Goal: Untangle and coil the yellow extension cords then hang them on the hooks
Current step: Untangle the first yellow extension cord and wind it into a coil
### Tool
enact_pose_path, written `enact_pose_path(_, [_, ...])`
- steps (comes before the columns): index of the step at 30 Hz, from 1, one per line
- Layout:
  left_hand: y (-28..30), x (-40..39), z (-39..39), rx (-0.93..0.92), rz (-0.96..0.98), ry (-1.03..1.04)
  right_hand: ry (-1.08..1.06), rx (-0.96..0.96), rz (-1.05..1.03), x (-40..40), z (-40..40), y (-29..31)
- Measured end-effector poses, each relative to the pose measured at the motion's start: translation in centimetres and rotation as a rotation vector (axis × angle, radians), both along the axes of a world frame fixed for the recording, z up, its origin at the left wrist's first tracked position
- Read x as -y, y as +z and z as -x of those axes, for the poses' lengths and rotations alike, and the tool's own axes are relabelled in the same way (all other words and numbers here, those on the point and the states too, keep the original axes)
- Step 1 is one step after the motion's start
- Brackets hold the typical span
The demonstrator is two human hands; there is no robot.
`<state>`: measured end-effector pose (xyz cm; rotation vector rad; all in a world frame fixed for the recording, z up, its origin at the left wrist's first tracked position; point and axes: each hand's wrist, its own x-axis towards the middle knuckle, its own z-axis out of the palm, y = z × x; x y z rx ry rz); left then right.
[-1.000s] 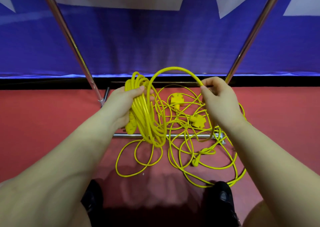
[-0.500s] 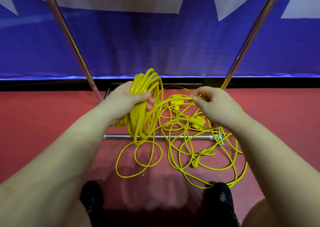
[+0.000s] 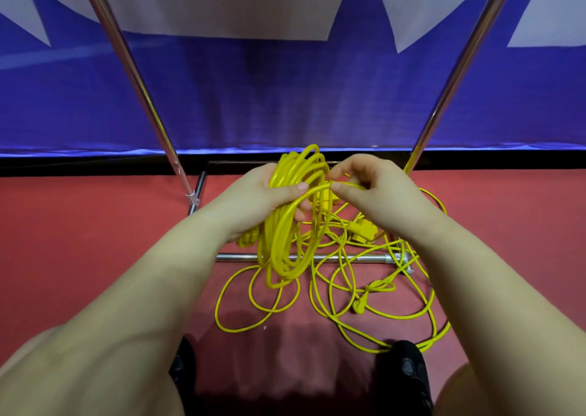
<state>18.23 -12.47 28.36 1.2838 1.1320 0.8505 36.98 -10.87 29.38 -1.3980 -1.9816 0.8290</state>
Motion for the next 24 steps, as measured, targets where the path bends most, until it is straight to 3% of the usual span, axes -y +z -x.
enact_pose_path(5, [-0.3, 0.6, -0.9, -0.001, 0.05, -0.11, -0.09, -0.136, -0.037, 0.0, -0.2, -0.3])
enact_pose_path(12, [-1.3, 1.4, -1.6, 0.191, 0.256, -0.02, -0.101, -0.062, -0.031, 0.3, -0.1, -1.5])
enact_pose_path(14, [-1.2, 1.2, -1.4, 0.237, 0.253, 0.049, -0.108, 0.057, 0.079, 0.1, -0.2, -1.9])
enact_pose_path(18, [-0.6, 0.0, -0.5, 0.36, 0.168, 0.191, 0.026, 0.51, 0.344, 0.0, 0.1, -3.6])
enact_pose_path(24, [0.4, -1.4, 0.8, 0.53, 0.086, 0.48, 0.033, 0.633, 0.33, -0.6, 0.7, -4.0])
